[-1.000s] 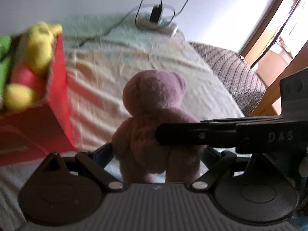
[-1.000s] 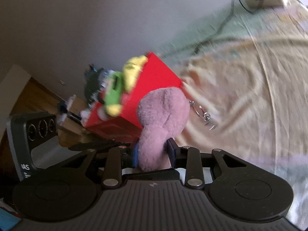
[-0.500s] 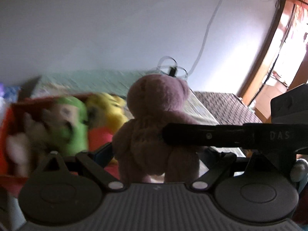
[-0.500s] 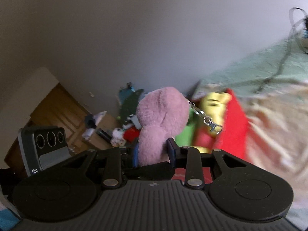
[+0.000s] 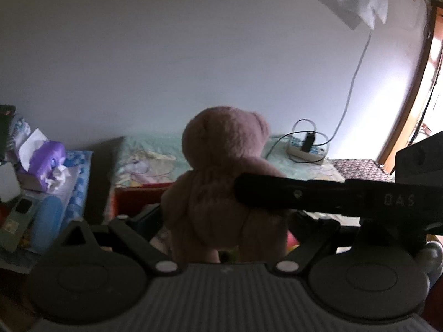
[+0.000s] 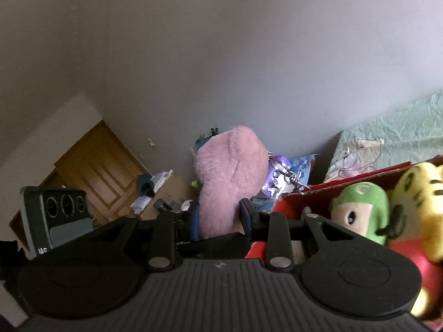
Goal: Organize objects
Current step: 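Lift the pink teddy bear and carry it over the red box, then lower the pink teddy bear into the box beside the green doll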
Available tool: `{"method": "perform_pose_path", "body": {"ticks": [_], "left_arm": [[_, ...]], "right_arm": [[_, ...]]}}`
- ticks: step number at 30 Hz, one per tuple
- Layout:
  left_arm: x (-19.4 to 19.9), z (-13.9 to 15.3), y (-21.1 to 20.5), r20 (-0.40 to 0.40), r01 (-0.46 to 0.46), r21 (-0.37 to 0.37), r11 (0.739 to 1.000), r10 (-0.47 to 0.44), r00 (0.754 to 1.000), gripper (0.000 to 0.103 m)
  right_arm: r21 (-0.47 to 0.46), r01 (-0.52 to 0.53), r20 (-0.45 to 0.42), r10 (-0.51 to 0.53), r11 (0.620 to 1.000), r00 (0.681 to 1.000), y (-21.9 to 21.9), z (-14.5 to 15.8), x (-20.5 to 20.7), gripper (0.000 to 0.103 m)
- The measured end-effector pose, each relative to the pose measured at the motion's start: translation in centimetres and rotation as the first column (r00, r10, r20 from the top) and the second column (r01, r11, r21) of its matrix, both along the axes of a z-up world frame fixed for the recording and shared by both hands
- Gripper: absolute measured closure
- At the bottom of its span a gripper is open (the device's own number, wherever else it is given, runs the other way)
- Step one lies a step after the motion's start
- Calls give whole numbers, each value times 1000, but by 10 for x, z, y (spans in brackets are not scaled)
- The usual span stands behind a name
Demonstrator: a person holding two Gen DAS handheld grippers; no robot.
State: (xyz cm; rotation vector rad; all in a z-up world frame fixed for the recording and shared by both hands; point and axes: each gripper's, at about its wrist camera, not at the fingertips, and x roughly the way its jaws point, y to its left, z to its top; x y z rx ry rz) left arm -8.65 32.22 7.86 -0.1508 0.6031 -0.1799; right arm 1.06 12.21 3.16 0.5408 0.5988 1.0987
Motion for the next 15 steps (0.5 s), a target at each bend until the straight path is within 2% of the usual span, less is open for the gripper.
{"method": "perform_pose_path", "body": {"ticks": [9,15], "left_arm": [[35,-56,36,-130,-6,-20,1000,4,991,13],[52,-85,42,-199,2,-20,1000,-6,980,14]], "right_arm": [[-109,67,-79,-75,992,994,35,-45,15,74],[-189,93,-90,-112,978,990,42,-64,20,76]]}}
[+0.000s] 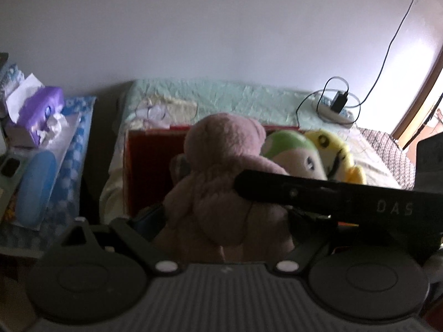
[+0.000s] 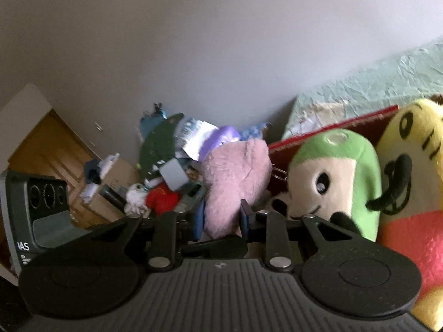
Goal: Organize objects
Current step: 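Lower the pink teddy bear into the box beside the green doll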
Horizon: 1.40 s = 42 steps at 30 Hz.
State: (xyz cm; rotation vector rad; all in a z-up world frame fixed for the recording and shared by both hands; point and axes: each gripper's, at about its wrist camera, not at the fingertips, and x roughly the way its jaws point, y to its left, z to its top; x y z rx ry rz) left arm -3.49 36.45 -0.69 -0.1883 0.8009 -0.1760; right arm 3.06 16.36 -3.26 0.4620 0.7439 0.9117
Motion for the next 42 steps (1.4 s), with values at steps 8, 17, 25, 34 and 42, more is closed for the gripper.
{"method": "perform_pose_path", "body": {"ticks": [8,17,25,34,42], "left_arm": [[11,-15,4,-14,2,7,1000,-2,1000,12],[13,-18,-11,-13,6,80,997,-5,1000,12],[2,-17,-26,-14,18,149,989,-16,1000,12],[8,-18,-28,-50,-17,161,987,25,998,6],[11,-21,-32,-63,-30,188,982,42,997,4]], "right_arm": [[-56,5,53,-2,998,999,3,-3,0,80],[-108,15,131,-1,994,991,5,-7,5,81],[-178,28,157,1,984,988,-3,-7,1,83],[-142,53,103,-38,988,994,-8,-5,1,82],[-103,116,85,-107,988,991,-24,2,-5,81]]}}
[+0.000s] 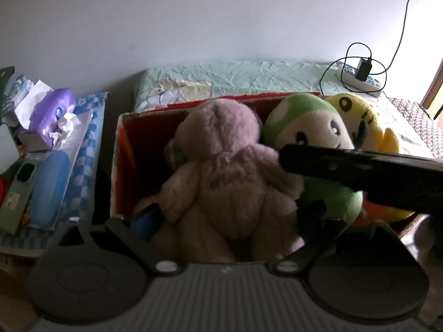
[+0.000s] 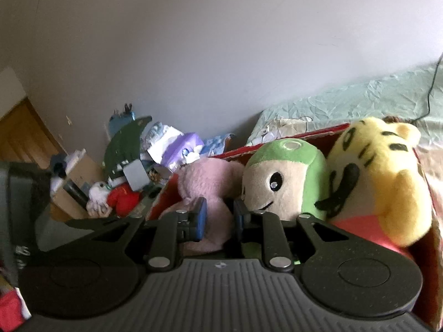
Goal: Organize objects
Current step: 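Lower the pink teddy bear into the box beside the green doll, then open both grippers and withdraw them from the box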
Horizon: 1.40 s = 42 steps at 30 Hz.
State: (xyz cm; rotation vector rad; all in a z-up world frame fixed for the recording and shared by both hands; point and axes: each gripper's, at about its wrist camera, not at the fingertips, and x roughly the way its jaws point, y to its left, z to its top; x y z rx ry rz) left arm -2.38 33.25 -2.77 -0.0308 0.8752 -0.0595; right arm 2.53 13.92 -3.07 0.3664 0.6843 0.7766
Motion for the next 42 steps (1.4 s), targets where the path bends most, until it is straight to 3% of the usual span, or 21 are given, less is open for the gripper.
{"method": "perform_pose_path", "body": {"ticks": [8,15,19,22,27,30,35,42], "left_arm": [[4,-3,-7,-13,-6,32,999,6,1000,1],[6,-5,-11,-26,-7,55,998,8,1000,1],[8,-7,-14,-31,-4,80,997,6,1000,1],[9,-8,-16,-34,-7,92,996,10,999,0],[14,-11,-19,-47,-21,120,993,27,999,0],[17,-12,-22,-54,-27,144,989,35,998,0],[19,-13,-25,-63,-30,167,986,41,997,0],[21,-13,-29,-78,-8,202,979,24,997,1]], "right_arm": [[95,36,-118,-24,995,993,-21,-10,0,92],[75,31,-131,-21,997,991,-19,-8,-6,93],[75,23,-135,-13,997,991,-25,-3,-8,89],[61,46,-89,-41,997,995,-33,8,-15,80],[-15,109,-23,-109,994,994,-39,21,-18,78],[-86,135,-26,-138,987,990,-34,18,-17,79],[-119,149,-30,-154,982,988,-30,10,-14,79],[-93,160,-67,-166,983,984,-33,8,-12,75]]}}
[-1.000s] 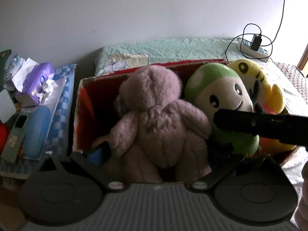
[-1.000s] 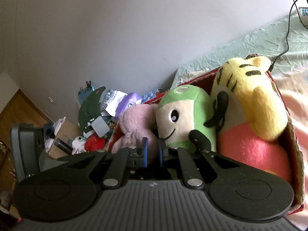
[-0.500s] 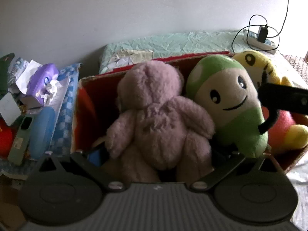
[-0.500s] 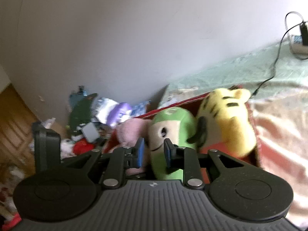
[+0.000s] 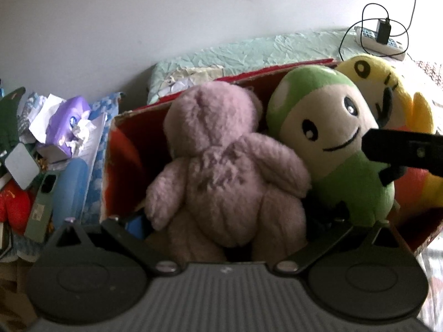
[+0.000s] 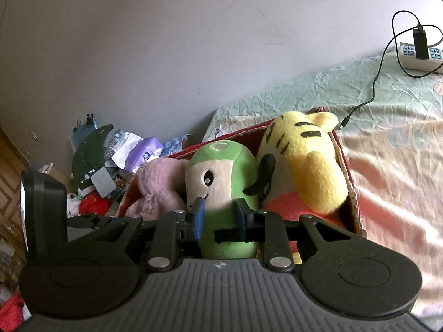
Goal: Organize objects
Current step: 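Open both grippers and withdraw them from the box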
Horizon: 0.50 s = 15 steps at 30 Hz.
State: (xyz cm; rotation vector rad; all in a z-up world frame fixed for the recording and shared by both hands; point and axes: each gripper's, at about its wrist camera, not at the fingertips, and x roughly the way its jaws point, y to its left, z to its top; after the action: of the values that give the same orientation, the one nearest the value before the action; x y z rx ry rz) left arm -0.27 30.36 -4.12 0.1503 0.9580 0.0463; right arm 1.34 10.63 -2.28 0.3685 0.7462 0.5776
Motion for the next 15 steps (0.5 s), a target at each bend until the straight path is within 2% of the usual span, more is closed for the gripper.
{"method": "perform_pose_path", "body": {"ticks": [4,8,12,15], "left_arm": [[-7,9,5,15,-21,-44,999,22,1000,2],[-16,21,7,17,-68,-59,996,69,997,2],[-29,41,3,64,-101,-83,991,106,992,1],[-38,55,-7,102,-115,-85,990,123,987,0]], "right_arm": [[1,4,5,-4,1000,1000,1,9,-6,67],[-43,34,73,-31,998,997,-2,26,-22,56],[-143,114,118,-97,983,988,-6,40,-34,56],[-177,166,108,-149,970,983,-16,43,-40,55]]}}
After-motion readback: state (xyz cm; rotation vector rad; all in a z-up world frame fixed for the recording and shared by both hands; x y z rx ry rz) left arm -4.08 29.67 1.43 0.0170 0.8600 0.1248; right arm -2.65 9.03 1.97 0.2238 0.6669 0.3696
